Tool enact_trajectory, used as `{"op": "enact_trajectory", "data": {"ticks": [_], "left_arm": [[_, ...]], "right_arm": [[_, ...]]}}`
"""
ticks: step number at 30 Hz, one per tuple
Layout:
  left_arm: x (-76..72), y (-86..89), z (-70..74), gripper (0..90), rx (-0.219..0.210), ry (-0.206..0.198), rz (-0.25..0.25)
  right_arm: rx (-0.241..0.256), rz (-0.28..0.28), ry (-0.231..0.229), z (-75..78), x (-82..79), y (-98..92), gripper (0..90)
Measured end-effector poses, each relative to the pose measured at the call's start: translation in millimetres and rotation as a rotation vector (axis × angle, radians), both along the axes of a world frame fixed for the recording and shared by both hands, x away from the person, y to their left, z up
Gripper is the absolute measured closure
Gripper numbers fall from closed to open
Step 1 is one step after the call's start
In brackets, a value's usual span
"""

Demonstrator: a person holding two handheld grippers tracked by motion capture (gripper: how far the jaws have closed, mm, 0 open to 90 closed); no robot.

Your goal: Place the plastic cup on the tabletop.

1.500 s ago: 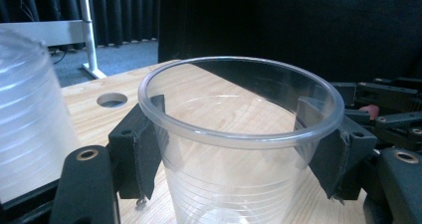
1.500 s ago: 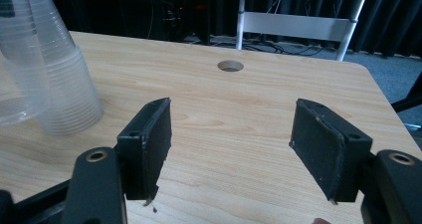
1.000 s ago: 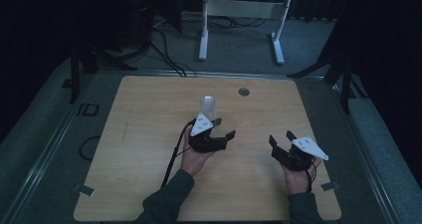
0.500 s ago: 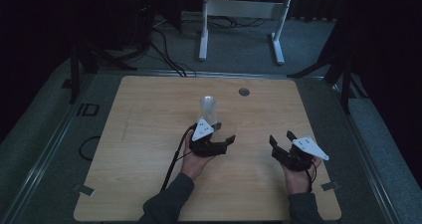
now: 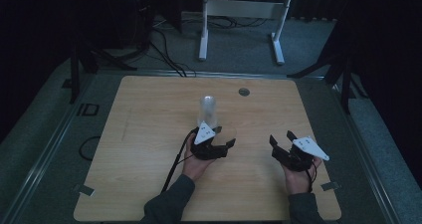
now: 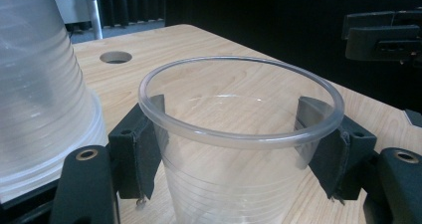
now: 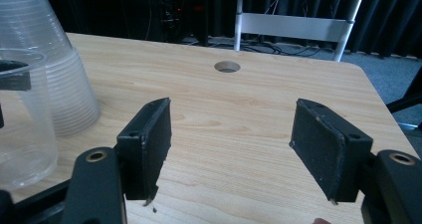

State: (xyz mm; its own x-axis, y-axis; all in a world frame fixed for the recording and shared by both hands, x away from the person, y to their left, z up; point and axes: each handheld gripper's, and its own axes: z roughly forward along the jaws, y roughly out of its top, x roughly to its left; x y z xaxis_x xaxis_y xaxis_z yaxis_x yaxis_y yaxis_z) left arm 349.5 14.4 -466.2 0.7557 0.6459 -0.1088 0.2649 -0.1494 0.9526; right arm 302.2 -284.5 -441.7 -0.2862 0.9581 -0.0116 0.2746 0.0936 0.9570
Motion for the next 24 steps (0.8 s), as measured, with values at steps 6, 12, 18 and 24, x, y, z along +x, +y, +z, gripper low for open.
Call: {"op": "enact_trajectory", "data": {"ticks": [6,12,18,24], "left_arm": [[0.7,0.0,-5.9,29.7,-0.001,0.016,0.001],[0.2,1.2,-9.3,29.3,-0.008,0.021,-0.006],[-0.9,0.4,-11.9,28.4,0.008,0.018,-0.012],[-1.9,-0.6,-14.3,28.2,0.014,0.016,-0.011]], "right_arm": [[-0.002,0.001,0.001,-0.4,0.2,0.3,31.7],[0.000,-0.001,0.001,-0.7,0.2,-0.1,31.7],[0.005,-0.003,0.000,-0.5,-0.2,-1.2,31.5],[0.004,-0.004,-0.001,-0.5,-0.3,-2.1,31.5]]}}
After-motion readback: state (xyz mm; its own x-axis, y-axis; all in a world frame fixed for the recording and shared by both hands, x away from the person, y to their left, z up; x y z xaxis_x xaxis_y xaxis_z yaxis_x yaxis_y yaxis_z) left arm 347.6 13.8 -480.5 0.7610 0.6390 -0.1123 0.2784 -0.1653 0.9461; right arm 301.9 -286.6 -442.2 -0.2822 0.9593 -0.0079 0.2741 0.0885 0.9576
